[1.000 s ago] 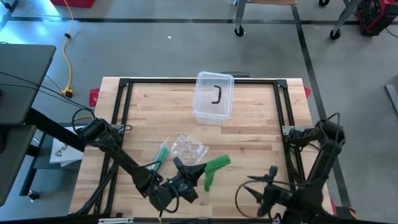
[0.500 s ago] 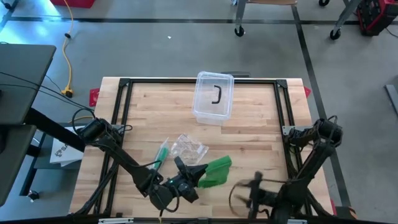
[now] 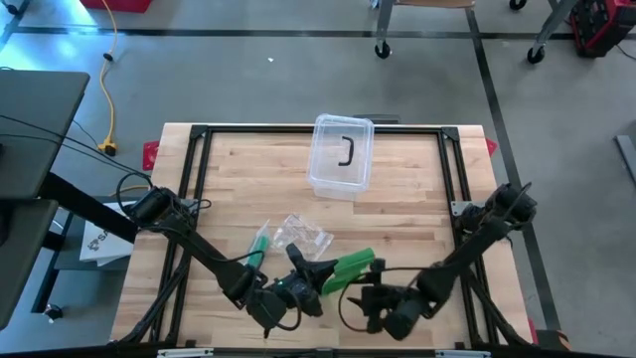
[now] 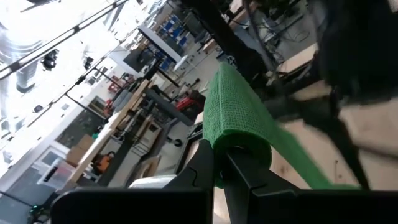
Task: Roll bandage
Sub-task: Roll the green bandage
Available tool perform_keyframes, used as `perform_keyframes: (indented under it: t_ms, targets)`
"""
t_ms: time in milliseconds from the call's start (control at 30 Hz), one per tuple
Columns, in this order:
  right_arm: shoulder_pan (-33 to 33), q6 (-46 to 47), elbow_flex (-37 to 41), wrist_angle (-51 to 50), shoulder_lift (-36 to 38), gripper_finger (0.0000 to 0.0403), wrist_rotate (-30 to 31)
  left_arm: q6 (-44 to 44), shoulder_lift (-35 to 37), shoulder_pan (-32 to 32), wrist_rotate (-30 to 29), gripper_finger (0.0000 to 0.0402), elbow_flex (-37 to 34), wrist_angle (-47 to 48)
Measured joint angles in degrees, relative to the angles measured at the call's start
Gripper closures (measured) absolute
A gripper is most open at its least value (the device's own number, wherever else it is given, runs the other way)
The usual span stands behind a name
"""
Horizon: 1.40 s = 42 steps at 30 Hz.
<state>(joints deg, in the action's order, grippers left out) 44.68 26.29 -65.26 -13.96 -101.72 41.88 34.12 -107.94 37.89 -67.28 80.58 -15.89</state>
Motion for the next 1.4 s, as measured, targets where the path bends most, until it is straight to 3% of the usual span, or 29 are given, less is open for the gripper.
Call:
perform_keyframes:
  t_ms: [300, 433, 567, 667, 800, 1000, 1100, 1200, 1400]
  targets:
    - [-5.2, -4.6, 0.6, 3.6, -4.1, 0.0224, -0.7, -0.9, 0.0, 0.0, 2.8, 0.0396, 0.0, -2.3]
    - [-7.1, -8.2, 0.6, 7.8, -6.0, 0.0224, -10.1, -1.0, 0.0, 0.0, 2.3, 0.0396, 0.0, -3.9]
    - [-7.9, -10.0, 0.6, 11.5, -7.3, 0.0224, -20.8, 1.4, 0.0, 0.0, -4.2, 0.0396, 0.0, -5.7]
    - [-7.9, -9.9, 0.6, 11.2, -7.5, 0.0224, -25.4, 5.4, 0.1, -0.2, -10.7, 0.0396, 0.0, -7.5]
    - [-7.5, -6.4, 0.6, 7.4, -7.5, 0.0224, -29.0, 9.6, 1.7, -0.4, -15.5, 0.0396, -0.1, -7.8]
    - [-4.2, -0.1, 0.6, -1.4, -7.5, 0.0231, -29.5, 10.8, 7.4, -0.5, -17.2, 0.0396, -1.4, -4.0]
    - [-1.4, 4.2, 0.6, -2.9, -7.5, 0.0251, -29.5, 4.2, 11.7, -1.2, -16.5, 0.0396, -4.2, 0.9]
    - [2.0, 7.8, 0.6, -2.6, -6.7, 0.0273, -28.1, -7.2, 15.5, -2.2, -11.5, 0.0396, -8.2, 7.6]
    - [8.3, 5.5, -2.8, -1.9, -3.2, 0.0305, -15.6, -27.9, 18.3, -5.8, -0.9, 0.0396, -15.9, 13.1]
